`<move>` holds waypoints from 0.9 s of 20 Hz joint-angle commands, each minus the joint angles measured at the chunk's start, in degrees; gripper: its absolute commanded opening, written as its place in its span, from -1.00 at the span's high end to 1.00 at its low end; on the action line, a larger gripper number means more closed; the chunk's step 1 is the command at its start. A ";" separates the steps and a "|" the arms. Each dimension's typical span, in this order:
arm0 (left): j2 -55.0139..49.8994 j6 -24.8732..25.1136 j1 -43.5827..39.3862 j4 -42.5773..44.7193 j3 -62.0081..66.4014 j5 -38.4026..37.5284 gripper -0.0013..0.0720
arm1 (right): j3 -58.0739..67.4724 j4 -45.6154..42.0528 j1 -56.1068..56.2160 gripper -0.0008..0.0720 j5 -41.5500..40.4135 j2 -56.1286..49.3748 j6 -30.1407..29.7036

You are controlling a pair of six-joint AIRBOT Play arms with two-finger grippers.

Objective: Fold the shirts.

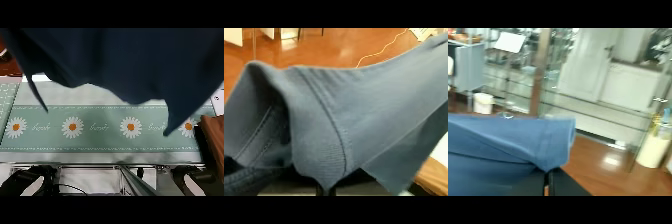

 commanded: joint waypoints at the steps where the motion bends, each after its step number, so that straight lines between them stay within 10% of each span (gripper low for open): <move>1: 5.46 -0.48 0.04 0.66 -4.26 -3.58 0.90 | -1.79 -3.96 -0.04 0.92 2.73 3.61 0.63; 10: -0.61 1.92 0.04 -2.36 -31.98 -1.25 0.90 | -26.38 3.67 -0.04 0.92 2.84 -4.85 0.07; 18: -23.80 6.08 -1.09 -2.38 -48.48 20.24 0.90 | -33.18 11.76 -0.04 0.92 -3.19 -36.50 -0.76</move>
